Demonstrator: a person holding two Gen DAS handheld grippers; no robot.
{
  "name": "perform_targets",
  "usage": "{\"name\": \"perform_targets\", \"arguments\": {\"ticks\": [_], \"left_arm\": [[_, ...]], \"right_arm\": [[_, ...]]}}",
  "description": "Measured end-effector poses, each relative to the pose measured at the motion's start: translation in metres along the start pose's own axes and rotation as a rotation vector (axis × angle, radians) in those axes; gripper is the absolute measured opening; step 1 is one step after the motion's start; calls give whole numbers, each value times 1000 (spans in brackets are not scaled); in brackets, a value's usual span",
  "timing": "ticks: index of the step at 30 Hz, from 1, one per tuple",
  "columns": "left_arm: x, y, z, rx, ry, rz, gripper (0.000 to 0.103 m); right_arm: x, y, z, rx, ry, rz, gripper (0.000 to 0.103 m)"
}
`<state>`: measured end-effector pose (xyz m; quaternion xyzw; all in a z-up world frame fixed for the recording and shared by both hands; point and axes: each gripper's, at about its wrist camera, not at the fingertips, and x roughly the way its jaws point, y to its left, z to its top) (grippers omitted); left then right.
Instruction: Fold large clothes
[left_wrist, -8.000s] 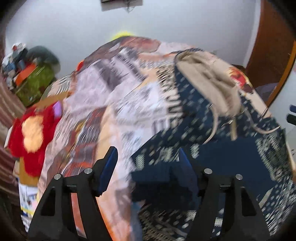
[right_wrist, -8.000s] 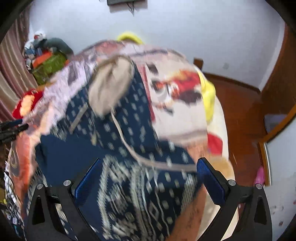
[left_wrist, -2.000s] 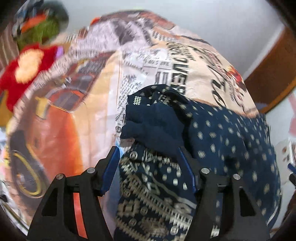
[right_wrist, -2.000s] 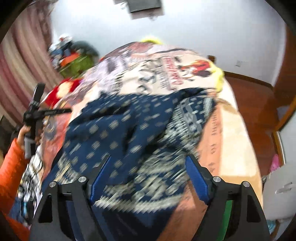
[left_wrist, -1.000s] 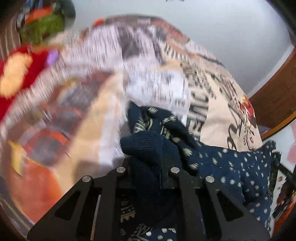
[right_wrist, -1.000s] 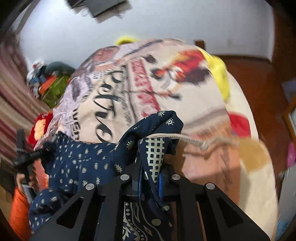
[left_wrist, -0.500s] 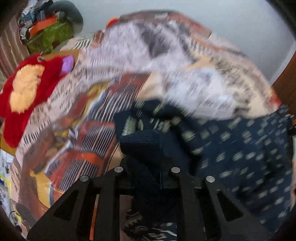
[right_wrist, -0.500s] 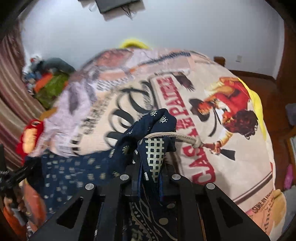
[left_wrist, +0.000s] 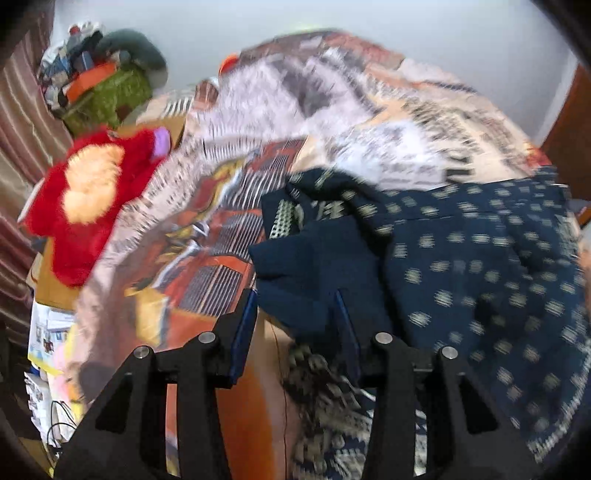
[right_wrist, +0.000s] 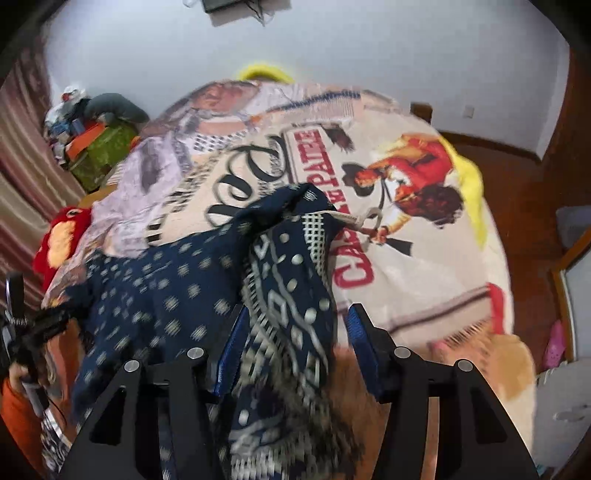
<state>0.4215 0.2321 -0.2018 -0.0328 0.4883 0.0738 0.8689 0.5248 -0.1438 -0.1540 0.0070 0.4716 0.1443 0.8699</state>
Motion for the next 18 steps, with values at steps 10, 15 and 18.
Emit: {"name": "perform_targets", "arguments": {"ticks": [10,15,18], "left_arm": [[-127,-17,-49,39,-152,-107,62],[-148,-20,-96,42,-145,-141,63],[-151,-18,-126,14,-121,-155,64]], "right_arm": [[-135,46,-65,-156,-160,60,71],[-170,61,-108,-195,-196,49,76],[-180,66,-138,-206,-199,32,79]]}}
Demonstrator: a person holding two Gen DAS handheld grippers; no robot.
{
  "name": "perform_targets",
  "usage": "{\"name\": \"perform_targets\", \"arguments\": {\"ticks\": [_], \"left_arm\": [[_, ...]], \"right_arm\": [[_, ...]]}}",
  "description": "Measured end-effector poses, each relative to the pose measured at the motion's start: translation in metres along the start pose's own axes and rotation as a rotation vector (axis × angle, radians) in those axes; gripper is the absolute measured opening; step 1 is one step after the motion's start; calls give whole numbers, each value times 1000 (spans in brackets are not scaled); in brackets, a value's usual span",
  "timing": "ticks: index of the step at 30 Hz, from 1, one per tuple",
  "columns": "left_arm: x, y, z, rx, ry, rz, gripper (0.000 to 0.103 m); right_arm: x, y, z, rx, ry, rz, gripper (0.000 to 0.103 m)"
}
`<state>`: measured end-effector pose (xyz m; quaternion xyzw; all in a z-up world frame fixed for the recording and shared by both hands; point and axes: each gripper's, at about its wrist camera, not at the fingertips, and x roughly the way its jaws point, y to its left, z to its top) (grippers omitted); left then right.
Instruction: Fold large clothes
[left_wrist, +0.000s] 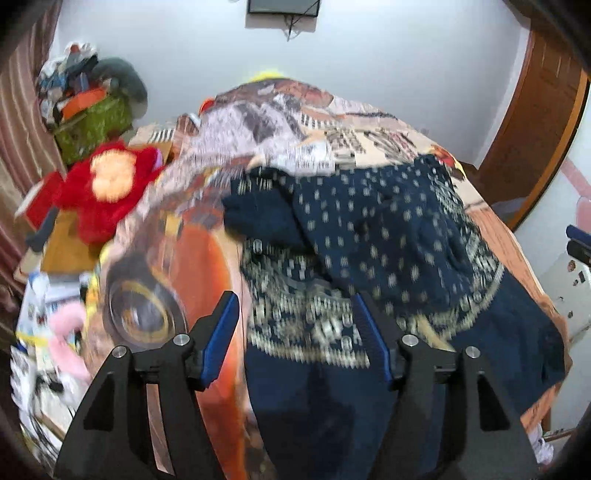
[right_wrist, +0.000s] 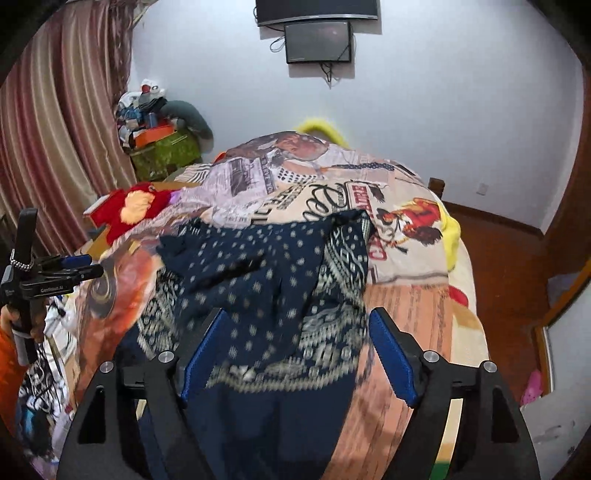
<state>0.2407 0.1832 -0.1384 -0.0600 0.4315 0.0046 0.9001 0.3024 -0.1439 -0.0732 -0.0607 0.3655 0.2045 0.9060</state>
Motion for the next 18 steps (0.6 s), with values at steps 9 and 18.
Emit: {"name": "perform_targets", "arguments": {"ticks": [9,18], "left_arm": [[17,16,-89,-131,155,-15,64],[46,20,-145,-296,284,-114,64]], "right_arm": [[-18,19,-84,22,79,-5,83],[-13,19,-136,110,169,48,83]]}}
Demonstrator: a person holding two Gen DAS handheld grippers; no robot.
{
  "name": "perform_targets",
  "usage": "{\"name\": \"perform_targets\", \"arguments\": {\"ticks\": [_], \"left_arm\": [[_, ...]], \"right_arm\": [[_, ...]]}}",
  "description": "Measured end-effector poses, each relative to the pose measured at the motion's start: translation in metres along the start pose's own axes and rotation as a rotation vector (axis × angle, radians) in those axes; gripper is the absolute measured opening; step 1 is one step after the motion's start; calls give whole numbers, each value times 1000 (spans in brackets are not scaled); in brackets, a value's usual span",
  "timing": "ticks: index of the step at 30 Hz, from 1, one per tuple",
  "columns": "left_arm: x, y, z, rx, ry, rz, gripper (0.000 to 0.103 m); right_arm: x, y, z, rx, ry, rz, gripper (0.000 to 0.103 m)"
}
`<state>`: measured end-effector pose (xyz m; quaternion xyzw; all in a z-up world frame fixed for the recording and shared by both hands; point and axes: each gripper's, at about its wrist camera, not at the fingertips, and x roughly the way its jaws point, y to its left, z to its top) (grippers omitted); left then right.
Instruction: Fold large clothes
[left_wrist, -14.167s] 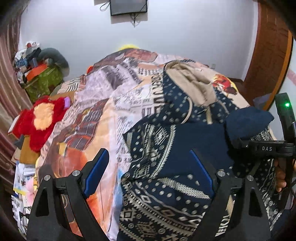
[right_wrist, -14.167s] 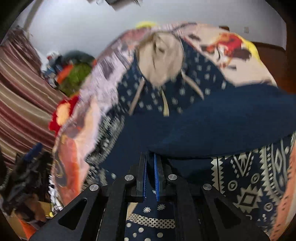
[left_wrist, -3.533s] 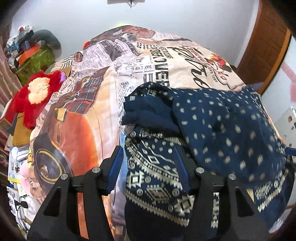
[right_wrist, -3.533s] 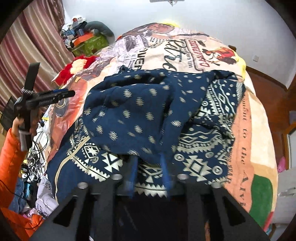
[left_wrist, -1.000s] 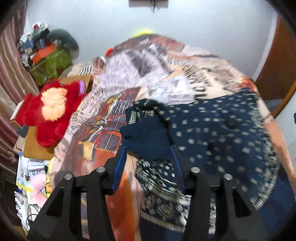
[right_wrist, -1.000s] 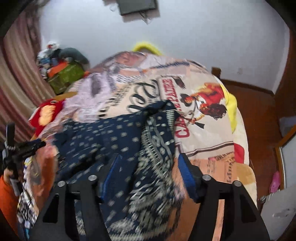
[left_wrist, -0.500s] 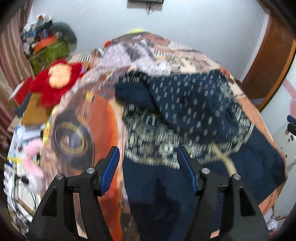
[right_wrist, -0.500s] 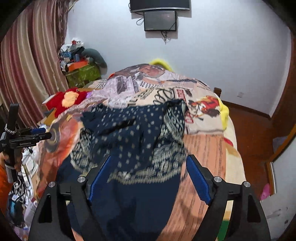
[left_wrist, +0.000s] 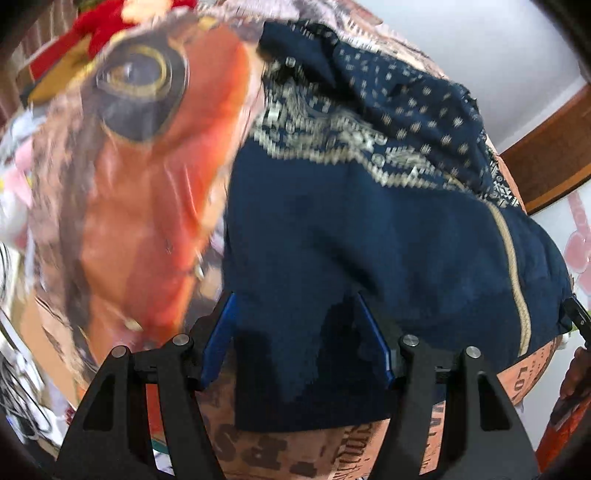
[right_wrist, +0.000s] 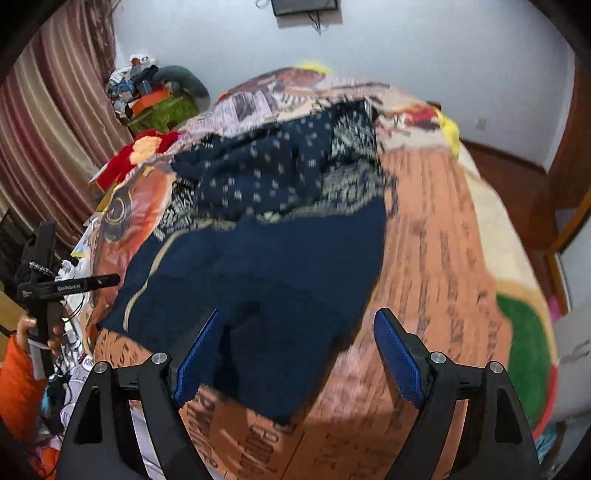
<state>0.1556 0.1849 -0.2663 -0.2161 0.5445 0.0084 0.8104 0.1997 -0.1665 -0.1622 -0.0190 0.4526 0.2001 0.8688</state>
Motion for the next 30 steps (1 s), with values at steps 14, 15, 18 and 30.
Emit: {"name": "perform_targets", "arguments": {"ticks": [14,15,18,30], "left_arm": [[23,-8,-5,-24,50,-64,18],[21,-8,-4,-16,48,-59,8],[6,-13,4,6,8,-74,8],[-87,-54,85,99,-272,-123,7]], "right_arm": [[5,0,4,44,-40,72,26],[6,-1,5,52,-39,85,22],[6,-3,9,69,-52,114,15],[-3,-4,77,45,-166,161,12]]}}
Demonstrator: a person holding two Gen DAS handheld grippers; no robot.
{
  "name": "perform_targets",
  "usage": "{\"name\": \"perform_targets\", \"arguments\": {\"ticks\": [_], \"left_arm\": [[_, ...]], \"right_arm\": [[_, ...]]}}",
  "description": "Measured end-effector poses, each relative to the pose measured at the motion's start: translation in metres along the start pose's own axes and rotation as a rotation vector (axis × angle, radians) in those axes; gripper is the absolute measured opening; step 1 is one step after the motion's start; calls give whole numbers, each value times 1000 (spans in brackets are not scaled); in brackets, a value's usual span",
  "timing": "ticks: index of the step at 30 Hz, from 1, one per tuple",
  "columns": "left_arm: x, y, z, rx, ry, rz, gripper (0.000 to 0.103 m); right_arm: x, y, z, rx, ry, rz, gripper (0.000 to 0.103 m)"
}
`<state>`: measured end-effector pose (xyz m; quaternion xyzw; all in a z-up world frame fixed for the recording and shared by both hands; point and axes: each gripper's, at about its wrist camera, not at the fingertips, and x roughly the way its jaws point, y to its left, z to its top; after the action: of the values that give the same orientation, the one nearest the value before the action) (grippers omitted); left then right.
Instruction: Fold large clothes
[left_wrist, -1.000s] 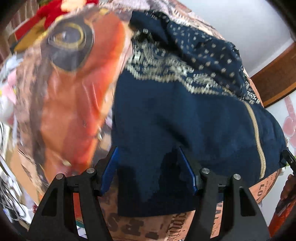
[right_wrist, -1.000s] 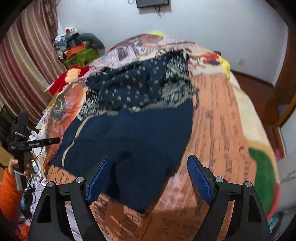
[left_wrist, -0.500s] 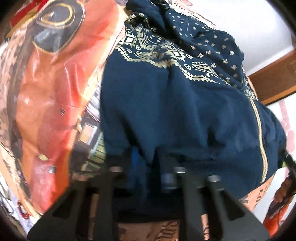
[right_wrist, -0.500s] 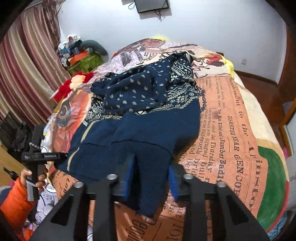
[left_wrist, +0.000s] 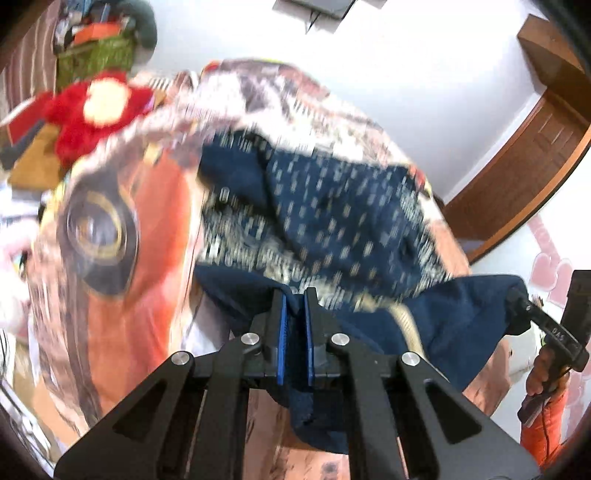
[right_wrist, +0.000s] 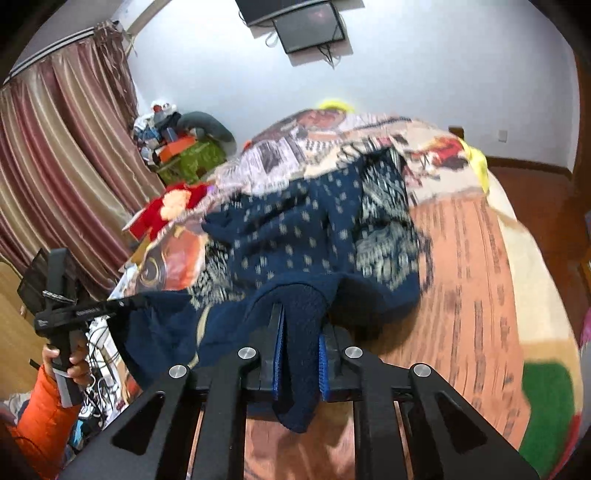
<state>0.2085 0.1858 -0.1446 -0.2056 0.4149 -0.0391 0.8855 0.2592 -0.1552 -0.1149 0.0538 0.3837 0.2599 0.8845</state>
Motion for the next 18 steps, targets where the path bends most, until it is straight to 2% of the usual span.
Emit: {"name": "perform_targets", "arguments": {"ticks": [4,9,14,18], "left_arm": [[3,-10,43,17,-70,24,7],[32,-7,94,20,-112,104,7],[84,6,134,20,-99,215,7],[136,31,159,-22,-53,269,7]], "right_arm": [[6,-2,35,-22,-46,-8,12],[37,-15,86,-13,-72,-24,12],[95,-40,141,29,-55,-55,12],[156,-66,173,80,-4,-90,12]]}}
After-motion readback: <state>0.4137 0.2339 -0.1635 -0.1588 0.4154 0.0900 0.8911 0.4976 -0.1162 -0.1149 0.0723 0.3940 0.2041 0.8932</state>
